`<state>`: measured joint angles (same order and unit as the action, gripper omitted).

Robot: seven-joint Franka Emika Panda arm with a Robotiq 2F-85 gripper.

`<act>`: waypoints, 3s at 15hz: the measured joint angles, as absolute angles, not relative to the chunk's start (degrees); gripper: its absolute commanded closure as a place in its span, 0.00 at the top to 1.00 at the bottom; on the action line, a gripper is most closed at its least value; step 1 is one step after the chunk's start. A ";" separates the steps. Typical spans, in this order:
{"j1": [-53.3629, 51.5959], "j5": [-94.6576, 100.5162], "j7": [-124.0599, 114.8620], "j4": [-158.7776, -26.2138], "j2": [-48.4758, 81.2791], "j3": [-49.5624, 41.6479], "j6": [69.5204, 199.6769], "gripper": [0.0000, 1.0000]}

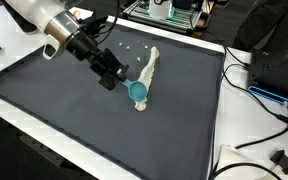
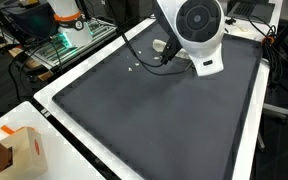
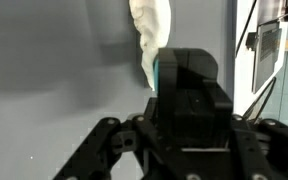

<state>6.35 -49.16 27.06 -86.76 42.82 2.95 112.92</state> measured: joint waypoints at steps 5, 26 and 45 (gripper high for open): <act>5.82 -48.43 27.03 -87.49 41.57 3.17 114.11 0.25; -2.84 -19.81 -4.33 -96.98 17.59 3.20 116.22 0.25; -7.20 -3.80 -15.71 -94.49 13.71 3.36 97.06 0.25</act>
<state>-7.20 -3.80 -15.71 -94.49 13.71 3.36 97.06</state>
